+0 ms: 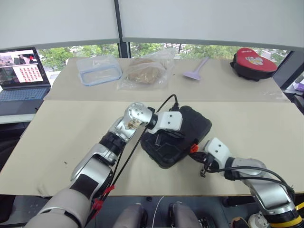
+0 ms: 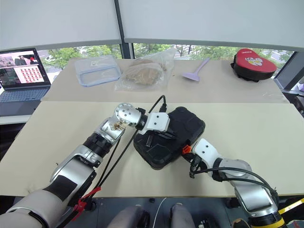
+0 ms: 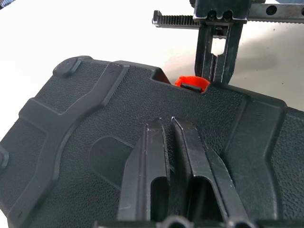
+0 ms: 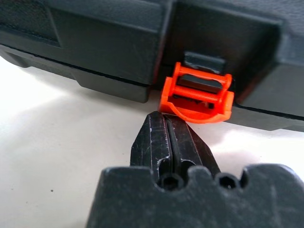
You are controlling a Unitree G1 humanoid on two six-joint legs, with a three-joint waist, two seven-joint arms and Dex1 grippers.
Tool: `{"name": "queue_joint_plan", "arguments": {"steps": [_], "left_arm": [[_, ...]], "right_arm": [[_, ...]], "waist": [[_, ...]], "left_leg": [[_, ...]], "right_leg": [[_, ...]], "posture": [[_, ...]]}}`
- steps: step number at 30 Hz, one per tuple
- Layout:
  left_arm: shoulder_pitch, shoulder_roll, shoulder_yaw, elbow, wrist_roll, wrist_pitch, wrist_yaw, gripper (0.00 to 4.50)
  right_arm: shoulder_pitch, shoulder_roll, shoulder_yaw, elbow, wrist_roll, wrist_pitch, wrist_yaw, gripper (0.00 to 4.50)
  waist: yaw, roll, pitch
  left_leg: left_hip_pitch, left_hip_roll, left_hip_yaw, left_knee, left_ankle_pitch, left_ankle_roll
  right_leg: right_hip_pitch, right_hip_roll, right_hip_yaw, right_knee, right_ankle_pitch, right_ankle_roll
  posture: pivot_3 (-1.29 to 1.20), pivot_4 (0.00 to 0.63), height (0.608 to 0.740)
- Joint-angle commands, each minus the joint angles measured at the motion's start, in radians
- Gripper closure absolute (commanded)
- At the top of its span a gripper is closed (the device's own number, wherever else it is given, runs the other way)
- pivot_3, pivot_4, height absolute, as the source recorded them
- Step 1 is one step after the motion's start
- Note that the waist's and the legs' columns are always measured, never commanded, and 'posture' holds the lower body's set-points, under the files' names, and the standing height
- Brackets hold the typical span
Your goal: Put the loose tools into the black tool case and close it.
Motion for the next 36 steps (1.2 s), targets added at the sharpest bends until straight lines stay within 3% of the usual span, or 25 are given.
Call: {"name": "queue_joint_plan", "arguments": {"steps": [1, 9, 19, 30, 36], "left_arm": [[0.033, 0.006, -0.046, 0.036, 0.056, 0.008, -0.013, 4.12], [0.029, 0.002, -0.047, 0.048, 0.060, 0.000, -0.010, 4.12], [0.027, 0.009, -0.042, 0.057, 0.065, -0.010, -0.007, 4.12], [0.019, 0.003, -0.043, 0.057, 0.065, -0.014, -0.010, 4.12], [0.012, 0.001, -0.042, 0.060, 0.064, -0.014, -0.011, 4.12]], "right_arm": [[-0.007, -0.001, -0.114, -0.140, 0.061, -0.011, -0.015, 4.50], [0.010, -0.013, -0.137, -0.180, 0.097, 0.044, 0.008, 4.50], [0.197, -0.088, -0.157, -0.156, 0.080, 0.017, 0.070, 4.50], [0.000, 0.053, 0.012, 0.052, -0.030, -0.042, -0.047, 4.50], [-0.040, 0.119, 0.044, 0.007, -0.017, -0.025, -0.049, 4.50]], "waist": [[0.000, 0.000, 0.000], [-0.016, 0.000, 0.000], [0.003, 0.000, 0.000], [-0.003, -0.003, -0.002], [-0.031, -0.010, -0.005]], "left_leg": [[0.000, 0.000, 0.000, 0.000, 0.000, 0.000], [0.000, 0.000, 0.000, -0.002, 0.000, 0.000], [0.000, 0.000, -0.001, -0.002, -0.001, 0.001], [0.000, 0.000, -0.001, -0.002, 0.000, 0.001], [0.003, 0.003, -0.001, -0.002, -0.002, 0.001]], "right_leg": [[0.000, 0.000, 0.000, 0.000, 0.000, 0.000], [-0.001, 0.000, 0.001, 0.000, 0.000, 0.000], [0.001, -0.001, 0.000, -0.003, -0.001, 0.001], [0.001, 0.000, 0.000, -0.002, -0.001, 0.001], [0.002, 0.002, -0.001, -0.002, 0.000, 0.000]], "posture": [[0.00, 0.150, 0.722], [0.00, 0.150, 0.722], [0.00, 0.150, 0.722], [0.00, 0.150, 0.722], [0.00, 0.150, 0.722]]}}
